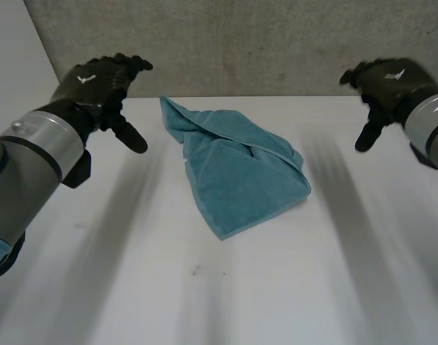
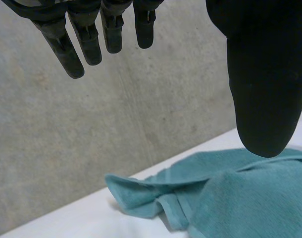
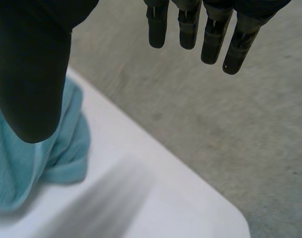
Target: Fold the laundry
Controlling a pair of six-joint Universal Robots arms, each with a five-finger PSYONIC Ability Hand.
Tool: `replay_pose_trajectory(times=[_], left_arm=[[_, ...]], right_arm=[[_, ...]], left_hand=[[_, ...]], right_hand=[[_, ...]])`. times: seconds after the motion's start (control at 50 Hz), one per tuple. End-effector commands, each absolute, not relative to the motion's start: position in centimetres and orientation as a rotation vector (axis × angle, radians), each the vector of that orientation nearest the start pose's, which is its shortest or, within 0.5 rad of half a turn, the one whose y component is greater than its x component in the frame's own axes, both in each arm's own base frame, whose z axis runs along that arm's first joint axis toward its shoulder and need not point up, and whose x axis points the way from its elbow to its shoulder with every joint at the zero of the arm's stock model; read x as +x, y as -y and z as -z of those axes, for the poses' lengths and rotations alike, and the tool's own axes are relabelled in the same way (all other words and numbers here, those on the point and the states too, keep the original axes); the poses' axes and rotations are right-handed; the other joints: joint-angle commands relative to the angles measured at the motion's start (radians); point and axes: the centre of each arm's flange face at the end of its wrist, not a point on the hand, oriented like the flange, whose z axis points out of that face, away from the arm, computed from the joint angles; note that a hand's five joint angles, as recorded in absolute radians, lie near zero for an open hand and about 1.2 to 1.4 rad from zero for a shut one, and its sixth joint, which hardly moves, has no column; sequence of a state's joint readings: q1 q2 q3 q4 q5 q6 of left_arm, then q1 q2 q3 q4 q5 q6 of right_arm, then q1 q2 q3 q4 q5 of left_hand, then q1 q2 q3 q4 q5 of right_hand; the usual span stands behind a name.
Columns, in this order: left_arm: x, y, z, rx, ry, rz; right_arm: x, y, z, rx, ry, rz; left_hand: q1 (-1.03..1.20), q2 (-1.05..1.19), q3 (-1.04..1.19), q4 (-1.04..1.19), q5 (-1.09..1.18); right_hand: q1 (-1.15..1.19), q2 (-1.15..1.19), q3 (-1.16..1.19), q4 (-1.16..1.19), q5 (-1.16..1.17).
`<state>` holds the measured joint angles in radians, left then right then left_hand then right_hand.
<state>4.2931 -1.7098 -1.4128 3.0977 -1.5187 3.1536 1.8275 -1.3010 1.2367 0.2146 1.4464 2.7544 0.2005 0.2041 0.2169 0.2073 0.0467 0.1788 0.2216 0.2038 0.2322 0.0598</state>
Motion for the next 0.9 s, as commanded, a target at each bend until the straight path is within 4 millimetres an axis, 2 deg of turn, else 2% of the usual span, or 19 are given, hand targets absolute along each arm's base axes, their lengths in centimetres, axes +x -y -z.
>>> replay_pose_trajectory(times=[0.02, 0.06, 0.16, 0.2, 0.26, 0.28, 0.32, 0.44, 0.56, 0.6, 0.62, 0.64, 0.68, 0.7, 0.72, 0.76, 0.78, 0.82, 0.9], left_arm=[[-26.9, 25.2, -29.5, 0.615, -2.481, 2.323], [-26.8, 25.3, -29.4, 0.607, -2.478, 2.321], [-26.7, 25.4, -29.4, 0.594, -2.469, 2.318], [-26.6, 25.5, -29.4, 0.587, -2.466, 2.318], [-26.4, 25.7, -29.5, 0.578, -2.461, 2.320], [-26.4, 25.7, -29.5, 0.578, -2.461, 2.321], [-26.4, 25.7, -29.5, 0.581, -2.461, 2.321], [-26.4, 25.7, -29.5, 0.581, -2.459, 2.323], [-26.4, 25.7, -29.3, 0.588, -2.463, 2.314], [-26.5, 25.7, -29.3, 0.591, -2.461, 2.316], [-26.5, 25.7, -29.3, 0.591, -2.461, 2.316], [-26.5, 25.8, -29.3, 0.589, -2.462, 2.313], [-26.5, 25.9, -29.2, 0.590, -2.463, 2.311], [-26.5, 25.9, -29.2, 0.589, -2.462, 2.313], [-26.5, 25.9, -29.2, 0.589, -2.462, 2.313], [-26.5, 26.2, -29.5, 0.582, -2.439, 2.339], [-26.5, 26.2, -29.5, 0.582, -2.439, 2.339], [-26.3, 27.1, -29.9, 0.550, -2.382, 2.396], [-25.7, 29.2, -30.2, 0.485, -2.291, 2.471]], right_arm=[[24.9, 31.2, -25.7, -1.159, -2.213, 1.902], [25.5, 31.6, -24.9, -1.167, -2.208, 1.882], [27.4, 33.7, -22.8, -0.984, -2.189, 1.834], [28.1, 35.2, -21.4, -0.747, -2.193, 1.738], [28.7, 36.5, -19.7, -0.517, -2.187, 1.623], [28.7, 36.5, -19.7, -0.516, -2.187, 1.622], [29.3, 37.6, -17.5, -0.357, -2.183, 1.512], [30.0, 39.2, -15.1, -0.230, -2.165, 1.444], [30.5, 40.5, -13.6, -0.170, -2.148, 1.428], [30.5, 40.8, -13.7, -0.170, -2.137, 1.441], [30.5, 40.8, -13.7, -0.170, -2.137, 1.441], [30.6, 40.9, -14.4, -0.180, -2.120, 1.464], [30.8, 41.0, -15.4, -0.198, -2.092, 1.481], [30.9, 40.9, -17.5, -0.210, -2.046, 1.516], [30.9, 40.9, -17.5, -0.210, -2.046, 1.516], [30.8, 40.0, -24.0, -0.266, -1.912, 1.631], [30.8, 40.0, -24.0, -0.266, -1.911, 1.631], [30.8, 38.0, -28.7, -0.397, -1.811, 1.703], [31.1, 35.6, -31.3, -0.544, -1.752, 1.735]], left_hand=[[0.010, 0.006, -0.006, 0.003, -0.011], [0.007, 0.003, -0.009, 0.000, -0.014], [0.004, 0.001, -0.012, -0.003, -0.017], [0.001, -0.002, -0.015, -0.006, -0.019], [0.001, -0.002, -0.015, -0.006, -0.020], [0.001, -0.002, -0.015, -0.006, -0.020], [-0.002, -0.005, -0.018, -0.009, -0.022], [-0.002, -0.005, -0.018, -0.009, -0.022], [-0.005, -0.008, -0.021, -0.011, -0.025], [-0.005, -0.008, -0.021, -0.011, -0.025], [-0.005, -0.008, -0.021, -0.011, -0.025], [-0.005, -0.008, -0.021, -0.011, -0.025], [-0.008, -0.011, -0.024, -0.014, -0.028], [-0.010, -0.014, -0.027, -0.017, -0.031], [-0.011, -0.014, -0.027, -0.017, -0.031], [-0.013, -0.017, -0.030, -0.020, -0.034], [-0.013, -0.017, -0.030, -0.020, -0.034], [-0.013, -0.017, -0.030, -0.020, -0.034], [-0.013, -0.017, -0.030, -0.020, -0.034]], right_hand=[[-0.004, -0.047, -0.029, -0.058, -0.060], [-0.004, -0.047, -0.029, -0.058, -0.060], [-0.004, -0.047, -0.029, -0.058, -0.060], [-0.004, -0.047, -0.029, -0.058, -0.060], [-0.004, -0.047, -0.029, -0.058, -0.060], [-0.004, -0.047, -0.029, -0.058, -0.060], [-0.004, -0.047, -0.029, -0.058, -0.060], [0.115, 0.072, 0.090, 0.061, 0.059], [0.408, 0.365, 0.383, 0.355, 0.353], [0.983, 0.940, 0.958, 0.930, 0.928], [0.987, 0.944, 0.962, 0.933, 0.931], [1.215, 1.172, 1.190, 1.162, 1.160], [1.217, 1.175, 1.192, 1.164, 1.162], [1.217, 1.175, 1.192, 1.164, 1.162], [1.217, 1.175, 1.192, 1.164, 1.162], [1.217, 1.175, 1.192, 1.164, 1.162], [1.217, 1.175, 1.192, 1.164, 1.162], [1.217, 1.175, 1.192, 1.164, 1.162], [1.217, 1.175, 1.192, 1.164, 1.162]])
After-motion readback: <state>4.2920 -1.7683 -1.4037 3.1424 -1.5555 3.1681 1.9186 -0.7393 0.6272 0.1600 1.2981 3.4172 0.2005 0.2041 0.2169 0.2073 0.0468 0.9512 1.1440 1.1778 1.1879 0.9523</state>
